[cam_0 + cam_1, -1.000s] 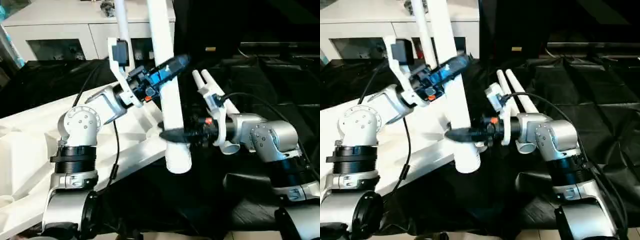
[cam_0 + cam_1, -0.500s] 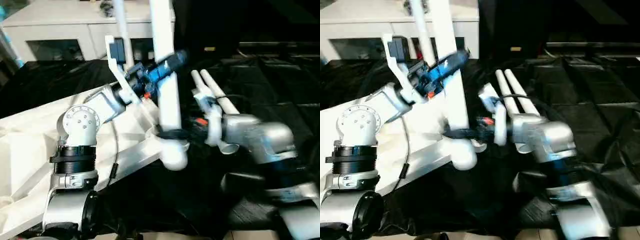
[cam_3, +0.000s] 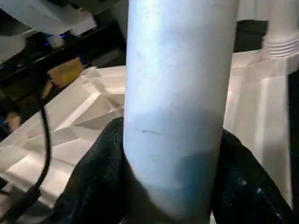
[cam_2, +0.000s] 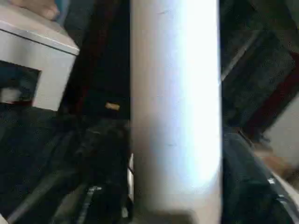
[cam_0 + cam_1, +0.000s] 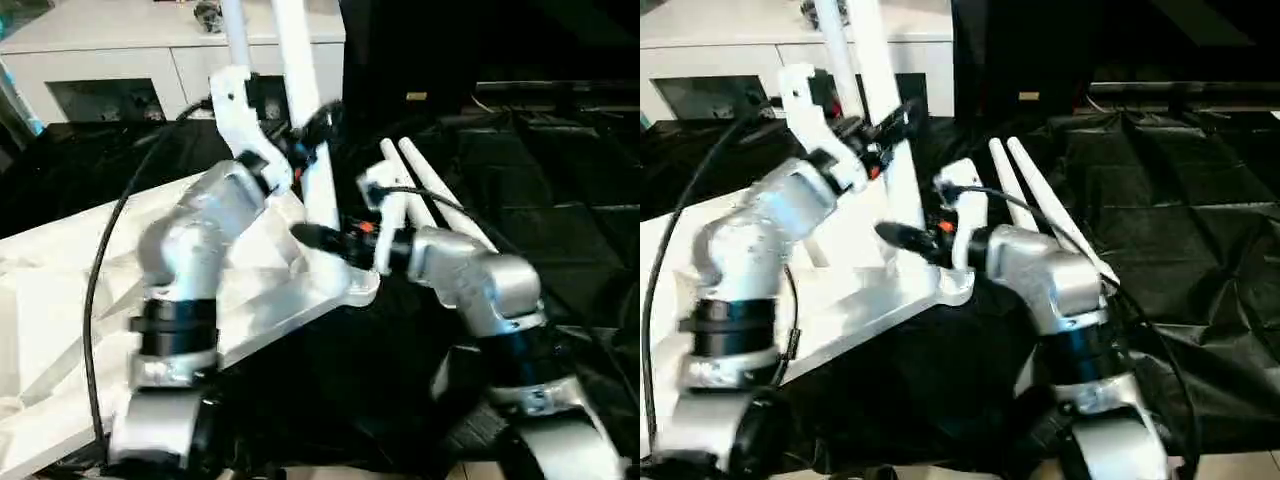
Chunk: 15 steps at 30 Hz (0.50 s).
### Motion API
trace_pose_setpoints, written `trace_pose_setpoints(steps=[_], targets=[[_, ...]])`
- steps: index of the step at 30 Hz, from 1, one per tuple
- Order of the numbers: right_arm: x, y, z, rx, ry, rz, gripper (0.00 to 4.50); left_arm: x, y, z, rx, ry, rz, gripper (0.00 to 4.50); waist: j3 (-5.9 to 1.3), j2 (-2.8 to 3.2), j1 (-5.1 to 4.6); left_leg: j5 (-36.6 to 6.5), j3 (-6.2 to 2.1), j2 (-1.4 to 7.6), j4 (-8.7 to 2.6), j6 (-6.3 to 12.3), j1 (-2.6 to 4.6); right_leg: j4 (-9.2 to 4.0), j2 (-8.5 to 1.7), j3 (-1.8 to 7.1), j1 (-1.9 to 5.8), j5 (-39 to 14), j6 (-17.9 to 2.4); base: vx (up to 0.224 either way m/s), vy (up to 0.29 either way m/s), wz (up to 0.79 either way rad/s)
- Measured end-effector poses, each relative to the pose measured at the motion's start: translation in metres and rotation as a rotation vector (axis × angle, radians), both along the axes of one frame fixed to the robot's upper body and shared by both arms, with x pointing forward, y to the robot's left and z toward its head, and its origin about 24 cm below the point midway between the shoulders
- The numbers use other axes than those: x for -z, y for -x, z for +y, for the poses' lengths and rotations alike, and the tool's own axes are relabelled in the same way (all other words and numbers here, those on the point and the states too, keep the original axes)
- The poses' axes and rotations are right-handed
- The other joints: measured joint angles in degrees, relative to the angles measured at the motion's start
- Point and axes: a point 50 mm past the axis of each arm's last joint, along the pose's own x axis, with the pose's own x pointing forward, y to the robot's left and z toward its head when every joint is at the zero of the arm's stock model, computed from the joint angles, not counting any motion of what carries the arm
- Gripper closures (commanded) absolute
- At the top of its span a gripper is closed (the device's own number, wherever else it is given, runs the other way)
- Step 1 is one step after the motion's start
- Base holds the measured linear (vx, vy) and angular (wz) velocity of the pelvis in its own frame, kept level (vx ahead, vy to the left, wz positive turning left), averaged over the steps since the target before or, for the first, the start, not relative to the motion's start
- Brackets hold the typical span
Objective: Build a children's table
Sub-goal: Pick table leg
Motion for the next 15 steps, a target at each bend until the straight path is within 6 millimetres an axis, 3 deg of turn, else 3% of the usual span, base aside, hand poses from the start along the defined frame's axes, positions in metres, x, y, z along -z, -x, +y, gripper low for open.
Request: trace_pose_setpoints(steps=[6,9,12,15], targets=[[-0.002,0.000,0.003,0.026,0.032,-0.027,2.60,0.000,-0.001,0.003,-0.055,0.033,0.011,2.59,0.06,0.25,-0.26,0.0,-0.02,0.00,0.00,0.00,-0.01,-0.05,0.00,0.00,0.00,0.1,0.1,0.000,0.000,0.00],[-0.003,0.000,0.004,0.031,0.026,-0.028,1.88,-0.001,-0.001,0.004,-0.051,0.049,0.011,2.66,0.04,0.57,-0.27,0.0,-0.03,-0.01,0.00,0.00,-0.02,-0.12,0.00,0.00,0.01,0.1,0.1,0.000,0.000,0.00],[-0.005,0.001,0.002,0.019,-0.003,-0.020,1.73,0.000,-0.001,0.005,-0.024,0.062,0.004,2.68,0.05,0.64,-0.25,0.0,-0.03,-0.01,-0.02,0.00,-0.04,-0.17,0.01,-0.01,0.01,0.1,0.2,0.000,0.000,0.00],[-0.009,0.003,-0.009,-0.078,-0.050,-0.020,1.48,-0.002,0.004,0.005,0.123,0.079,-0.072,2.69,0.06,0.71,-0.06,0.0,-0.03,-0.03,-0.02,0.06,-0.10,-0.31,0.01,-0.01,0.03,0.1,0.2,0.000,0.000,0.00]])
